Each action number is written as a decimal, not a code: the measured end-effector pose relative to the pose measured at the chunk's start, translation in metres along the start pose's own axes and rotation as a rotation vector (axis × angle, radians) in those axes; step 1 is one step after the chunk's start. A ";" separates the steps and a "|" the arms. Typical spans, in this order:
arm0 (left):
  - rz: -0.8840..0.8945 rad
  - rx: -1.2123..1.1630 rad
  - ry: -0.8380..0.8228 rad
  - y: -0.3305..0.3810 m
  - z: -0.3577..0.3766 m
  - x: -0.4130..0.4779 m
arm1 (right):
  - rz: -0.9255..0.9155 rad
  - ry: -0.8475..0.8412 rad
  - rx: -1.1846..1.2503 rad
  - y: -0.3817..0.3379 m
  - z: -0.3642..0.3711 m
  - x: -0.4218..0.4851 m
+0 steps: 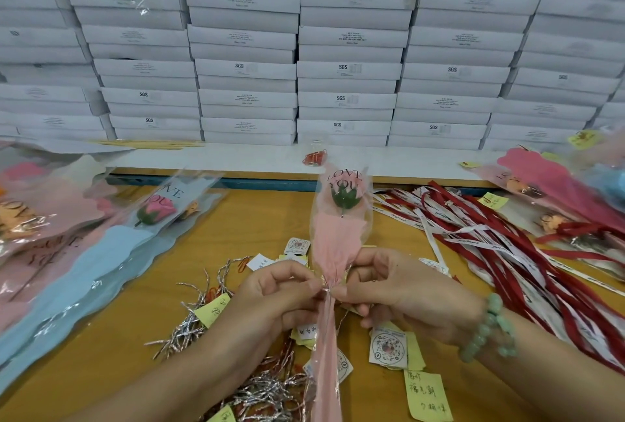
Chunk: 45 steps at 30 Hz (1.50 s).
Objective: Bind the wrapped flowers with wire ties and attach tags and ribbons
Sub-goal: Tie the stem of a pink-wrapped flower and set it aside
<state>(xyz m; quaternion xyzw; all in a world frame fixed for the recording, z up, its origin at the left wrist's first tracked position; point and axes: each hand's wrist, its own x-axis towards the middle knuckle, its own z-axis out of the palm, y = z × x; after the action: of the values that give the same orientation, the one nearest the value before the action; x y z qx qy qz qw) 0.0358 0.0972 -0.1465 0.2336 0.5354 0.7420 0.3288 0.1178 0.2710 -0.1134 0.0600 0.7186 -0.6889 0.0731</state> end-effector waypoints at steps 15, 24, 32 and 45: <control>-0.037 -0.071 -0.009 -0.003 -0.005 0.003 | -0.056 -0.109 0.052 0.005 -0.012 0.003; -0.090 -0.090 -0.001 -0.005 -0.006 0.005 | -0.145 -0.038 0.065 0.012 -0.008 0.007; -0.183 -0.099 0.010 -0.003 -0.004 0.005 | -0.161 -0.020 0.074 0.013 -0.002 0.008; -0.153 -0.077 0.092 0.006 -0.004 0.002 | -0.230 0.007 0.087 0.012 0.004 0.007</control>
<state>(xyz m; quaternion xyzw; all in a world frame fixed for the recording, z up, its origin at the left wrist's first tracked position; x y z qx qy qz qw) 0.0304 0.0952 -0.1422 0.1448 0.5373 0.7448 0.3683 0.1132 0.2679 -0.1269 -0.0172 0.6904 -0.7231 -0.0119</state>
